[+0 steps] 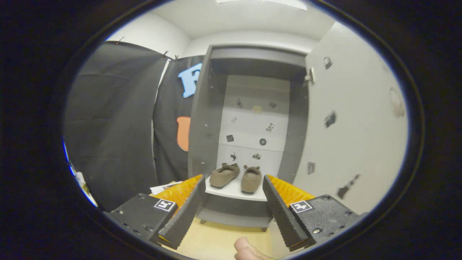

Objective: Open the shoe cabinet door, grab the shoes and put them into the shoe cabinet, then close the shoe cabinet door.

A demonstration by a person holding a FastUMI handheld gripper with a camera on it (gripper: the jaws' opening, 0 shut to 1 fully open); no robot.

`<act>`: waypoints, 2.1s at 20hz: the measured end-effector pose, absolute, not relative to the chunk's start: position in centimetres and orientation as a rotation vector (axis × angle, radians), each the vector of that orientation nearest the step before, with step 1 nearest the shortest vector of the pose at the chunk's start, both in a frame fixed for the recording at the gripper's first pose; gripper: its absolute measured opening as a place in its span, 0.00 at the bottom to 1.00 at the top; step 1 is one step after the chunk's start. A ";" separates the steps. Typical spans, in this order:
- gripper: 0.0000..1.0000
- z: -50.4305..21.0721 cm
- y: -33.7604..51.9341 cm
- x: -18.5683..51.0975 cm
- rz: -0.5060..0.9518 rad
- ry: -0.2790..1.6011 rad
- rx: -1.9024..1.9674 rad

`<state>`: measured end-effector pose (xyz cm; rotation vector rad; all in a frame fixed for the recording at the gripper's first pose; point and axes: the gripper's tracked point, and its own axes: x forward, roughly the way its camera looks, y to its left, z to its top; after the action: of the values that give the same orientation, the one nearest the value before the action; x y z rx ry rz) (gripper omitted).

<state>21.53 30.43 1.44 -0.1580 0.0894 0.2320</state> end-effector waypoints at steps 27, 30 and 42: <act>1.00 2.8 -6.9 13.2 -0.211 -0.007 -0.102; 1.00 0.3 -6.6 15.5 -0.194 0.063 -0.111; 0.91 -2.1 1.4 17.8 -0.144 0.122 -0.157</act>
<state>17.83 1.37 -2.14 -0.1574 0.1220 -0.1436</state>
